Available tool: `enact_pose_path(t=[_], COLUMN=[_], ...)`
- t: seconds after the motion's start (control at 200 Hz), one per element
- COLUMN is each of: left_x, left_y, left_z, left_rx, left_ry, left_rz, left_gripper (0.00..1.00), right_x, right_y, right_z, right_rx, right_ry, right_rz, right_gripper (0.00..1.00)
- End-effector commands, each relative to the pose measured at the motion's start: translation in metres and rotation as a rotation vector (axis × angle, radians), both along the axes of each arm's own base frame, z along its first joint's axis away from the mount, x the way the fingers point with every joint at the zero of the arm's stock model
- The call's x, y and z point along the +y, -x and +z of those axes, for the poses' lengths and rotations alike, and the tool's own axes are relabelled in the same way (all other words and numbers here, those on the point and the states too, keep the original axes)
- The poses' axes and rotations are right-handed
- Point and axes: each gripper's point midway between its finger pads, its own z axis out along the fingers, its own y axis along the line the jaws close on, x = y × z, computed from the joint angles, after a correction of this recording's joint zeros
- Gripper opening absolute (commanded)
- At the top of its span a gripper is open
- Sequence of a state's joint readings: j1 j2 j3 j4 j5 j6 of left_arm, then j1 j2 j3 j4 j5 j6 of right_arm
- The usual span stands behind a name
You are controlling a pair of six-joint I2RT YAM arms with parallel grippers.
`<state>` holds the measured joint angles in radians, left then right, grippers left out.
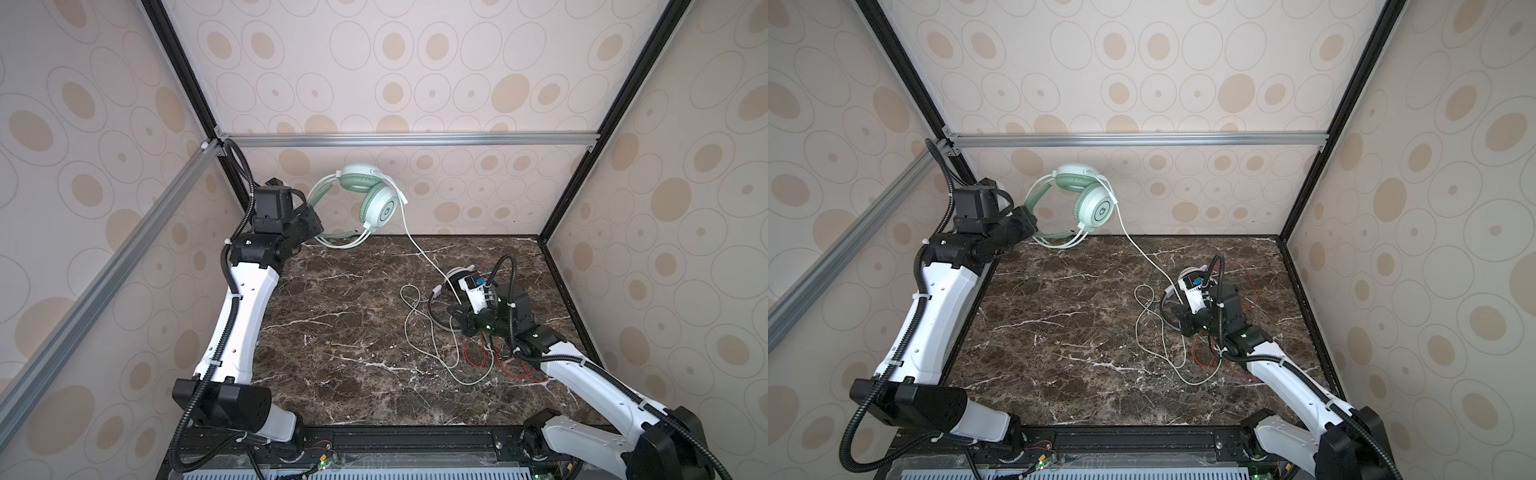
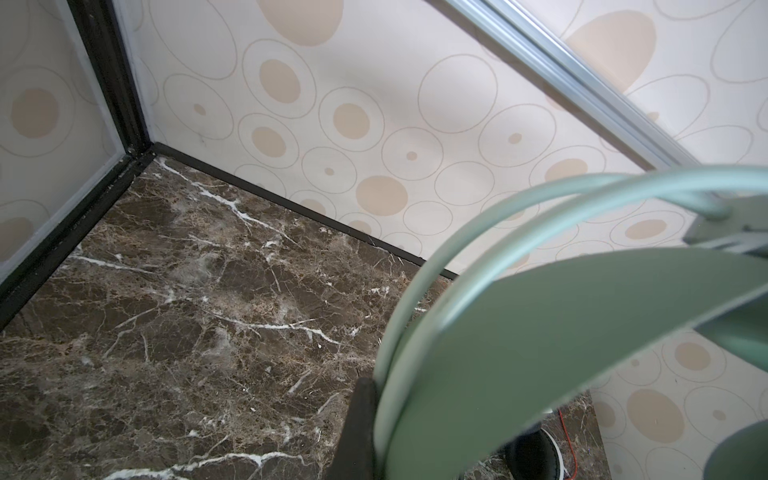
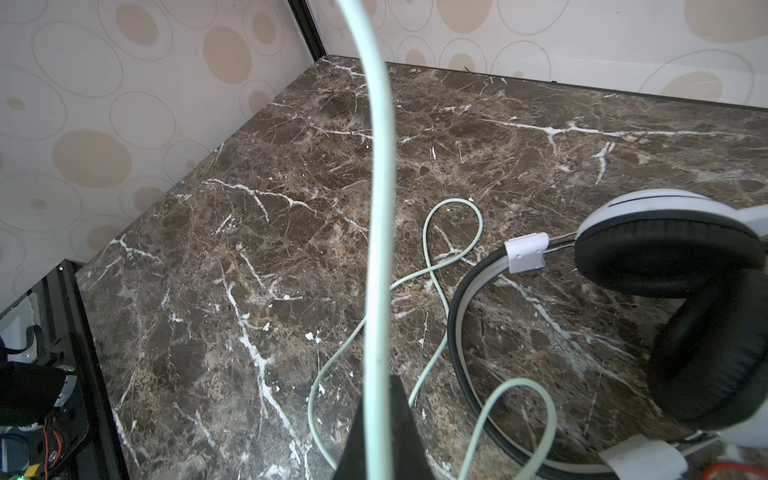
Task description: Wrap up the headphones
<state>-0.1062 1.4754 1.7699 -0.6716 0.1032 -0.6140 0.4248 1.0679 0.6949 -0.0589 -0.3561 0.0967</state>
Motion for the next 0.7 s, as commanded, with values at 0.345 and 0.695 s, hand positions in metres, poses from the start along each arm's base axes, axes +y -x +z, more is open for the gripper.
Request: enact_pose_path(t=[0.345, 0.695], left_x=[0.015, 0.018], left_y=[-0.008, -0.003], left_z=[0.025, -0.022], left_rx=[-0.142, -0.073], left_ry=[-0.001, -0.153], left_rz=[0.077, 0.068], left_gripper=[0.0, 0.0], right_x=[0.004, 0.06], right_y=[0.042, 0.073], right_z=[0.041, 0.088], right_rx=[-0.112, -0.269], right_ry=[0.349, 0.612], right_rz=[0.083, 0.283], right_gripper=[0.0, 0.0])
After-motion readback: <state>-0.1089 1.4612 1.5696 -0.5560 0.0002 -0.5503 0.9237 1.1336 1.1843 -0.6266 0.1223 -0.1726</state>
